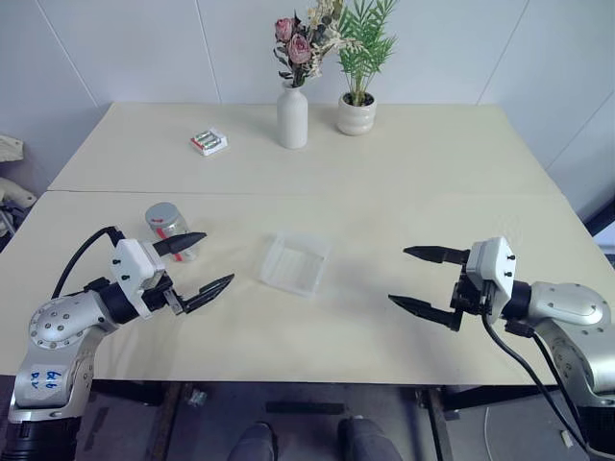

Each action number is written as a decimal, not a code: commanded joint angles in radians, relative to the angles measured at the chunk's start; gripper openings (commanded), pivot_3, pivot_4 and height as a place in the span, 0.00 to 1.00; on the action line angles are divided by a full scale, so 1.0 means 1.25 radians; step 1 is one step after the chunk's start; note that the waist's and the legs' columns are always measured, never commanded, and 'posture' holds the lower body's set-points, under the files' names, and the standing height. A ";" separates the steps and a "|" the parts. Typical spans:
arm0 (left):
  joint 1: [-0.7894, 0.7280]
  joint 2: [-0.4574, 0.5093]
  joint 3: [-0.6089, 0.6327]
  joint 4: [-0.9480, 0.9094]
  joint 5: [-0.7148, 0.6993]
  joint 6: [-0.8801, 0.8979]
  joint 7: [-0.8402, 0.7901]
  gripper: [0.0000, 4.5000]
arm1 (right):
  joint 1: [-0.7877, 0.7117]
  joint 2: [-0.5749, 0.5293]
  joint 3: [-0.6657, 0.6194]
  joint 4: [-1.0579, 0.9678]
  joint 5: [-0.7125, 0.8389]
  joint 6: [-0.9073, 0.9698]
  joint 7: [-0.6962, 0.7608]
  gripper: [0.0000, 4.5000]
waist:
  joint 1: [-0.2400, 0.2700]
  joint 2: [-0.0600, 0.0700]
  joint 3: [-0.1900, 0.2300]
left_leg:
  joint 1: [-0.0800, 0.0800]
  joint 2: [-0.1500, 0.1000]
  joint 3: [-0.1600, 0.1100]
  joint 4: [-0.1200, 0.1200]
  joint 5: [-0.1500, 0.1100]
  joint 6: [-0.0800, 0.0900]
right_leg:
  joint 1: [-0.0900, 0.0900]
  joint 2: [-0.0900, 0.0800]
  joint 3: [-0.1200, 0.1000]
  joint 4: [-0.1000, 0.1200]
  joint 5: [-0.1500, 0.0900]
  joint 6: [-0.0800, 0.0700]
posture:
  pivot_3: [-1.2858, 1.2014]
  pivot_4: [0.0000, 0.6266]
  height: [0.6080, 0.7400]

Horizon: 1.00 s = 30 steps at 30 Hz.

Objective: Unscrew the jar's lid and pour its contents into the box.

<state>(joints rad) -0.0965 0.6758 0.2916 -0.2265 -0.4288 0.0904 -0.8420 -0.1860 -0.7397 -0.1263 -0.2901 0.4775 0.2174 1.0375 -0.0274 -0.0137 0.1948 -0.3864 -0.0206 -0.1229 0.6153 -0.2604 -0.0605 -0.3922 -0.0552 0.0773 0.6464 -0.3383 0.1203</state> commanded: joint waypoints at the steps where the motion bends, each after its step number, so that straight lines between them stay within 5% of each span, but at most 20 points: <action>1: 0.004 0.007 0.008 -0.032 -0.013 0.010 0.003 1.00 | -0.022 0.009 0.000 -0.008 -0.001 -0.027 0.000 1.00 | 0.000 0.000 0.000 | 0.000 0.000 0.000 0.000 0.000 0.000 | 0.000 0.000 0.000 0.000 0.000 0.000 | 0.52 0.24 1.00; 10: 0.107 -0.040 0.046 -0.069 0.007 0.006 0.071 1.00 | -0.072 0.073 0.068 0.023 -0.026 -0.053 -0.002 1.00 | -0.004 0.000 0.000 | 0.000 0.000 0.001 0.000 0.000 0.000 | -0.001 0.000 0.002 0.000 0.000 0.000 | 0.52 0.24 1.00; 18: 0.246 -0.261 0.110 -0.173 0.074 -0.030 0.353 1.00 | -0.281 0.168 0.147 0.133 -0.018 -0.067 0.056 1.00 | 0.001 -0.001 0.000 | 0.001 0.001 0.002 0.001 0.001 0.000 | 0.000 -0.001 0.003 0.000 0.002 0.000 | 0.52 0.24 1.00; 30: 0.095 -0.232 0.139 0.025 0.090 -0.071 0.392 1.00 | -0.424 0.253 0.162 0.230 -0.026 -0.067 0.065 1.00 | 0.000 -0.002 0.000 | 0.000 0.000 0.002 0.003 0.004 0.001 | 0.000 0.002 0.004 0.000 0.007 0.001 | 0.52 0.24 1.00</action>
<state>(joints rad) 0.0341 0.3722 0.4677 -0.2044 -0.3201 0.0271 -0.3454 -0.6985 -0.4279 0.0813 0.0103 0.4310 0.1479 1.1104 -0.0269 -0.0165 0.1952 -0.3867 -0.0205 -0.1206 0.6196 -0.2556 -0.0598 -0.3925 -0.0523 0.0819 0.6455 -0.3296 0.1221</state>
